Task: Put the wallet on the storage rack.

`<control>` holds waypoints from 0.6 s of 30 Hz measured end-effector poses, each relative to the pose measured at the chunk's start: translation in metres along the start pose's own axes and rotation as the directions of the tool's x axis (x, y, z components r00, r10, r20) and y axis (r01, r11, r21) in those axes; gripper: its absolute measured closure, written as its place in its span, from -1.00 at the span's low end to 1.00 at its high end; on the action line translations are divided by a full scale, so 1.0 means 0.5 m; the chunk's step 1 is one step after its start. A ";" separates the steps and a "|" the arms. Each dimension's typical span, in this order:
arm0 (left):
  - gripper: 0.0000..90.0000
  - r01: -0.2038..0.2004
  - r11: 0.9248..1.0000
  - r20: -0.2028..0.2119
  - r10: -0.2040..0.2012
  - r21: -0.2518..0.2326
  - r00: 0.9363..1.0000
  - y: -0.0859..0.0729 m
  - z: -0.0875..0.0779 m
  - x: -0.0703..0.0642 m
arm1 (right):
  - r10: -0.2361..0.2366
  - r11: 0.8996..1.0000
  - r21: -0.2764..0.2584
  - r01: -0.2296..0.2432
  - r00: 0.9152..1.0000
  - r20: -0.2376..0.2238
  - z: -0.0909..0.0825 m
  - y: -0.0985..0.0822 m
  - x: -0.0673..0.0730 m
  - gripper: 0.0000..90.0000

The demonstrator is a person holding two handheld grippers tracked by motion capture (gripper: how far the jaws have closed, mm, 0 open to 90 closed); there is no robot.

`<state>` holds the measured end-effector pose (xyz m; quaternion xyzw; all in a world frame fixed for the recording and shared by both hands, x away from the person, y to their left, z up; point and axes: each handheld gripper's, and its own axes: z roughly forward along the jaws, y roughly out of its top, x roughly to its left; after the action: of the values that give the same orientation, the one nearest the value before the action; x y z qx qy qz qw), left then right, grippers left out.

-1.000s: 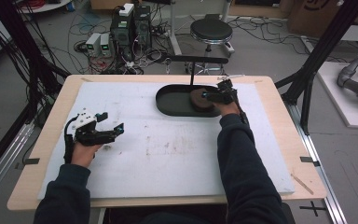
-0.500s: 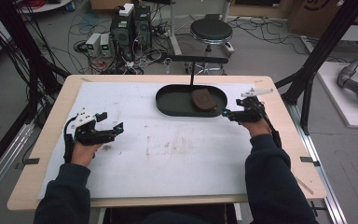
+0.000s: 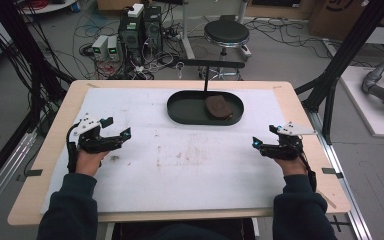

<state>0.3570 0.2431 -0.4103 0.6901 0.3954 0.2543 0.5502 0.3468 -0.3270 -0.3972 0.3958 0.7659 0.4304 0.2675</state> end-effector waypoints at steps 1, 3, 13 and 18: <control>-0.66 0.001 1.000 -0.001 -0.001 -0.001 1.000 0.000 0.000 0.000 | -0.001 1.000 0.007 0.001 1.000 -0.003 -0.002 -0.002 0.000 -0.54; -0.66 -0.002 1.000 -0.005 0.002 0.001 1.000 0.000 0.000 -0.001 | 0.010 1.000 0.004 -0.010 1.000 -0.003 -0.007 -0.003 -0.002 -0.54; -0.66 -0.016 1.000 -0.023 0.016 -0.012 1.000 0.000 -0.013 -0.012 | 0.003 1.000 0.021 -0.003 1.000 0.001 -0.009 -0.007 -0.003 -0.54; -0.66 -0.013 1.000 -0.022 0.013 -0.008 1.000 -0.002 -0.014 -0.012 | 0.003 1.000 0.021 -0.003 1.000 0.004 -0.007 -0.005 -0.001 -0.54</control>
<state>0.3478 0.2423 -0.4088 0.6875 0.3959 0.2669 0.5472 0.3434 -0.3298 -0.3977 0.4007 0.7693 0.4219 0.2639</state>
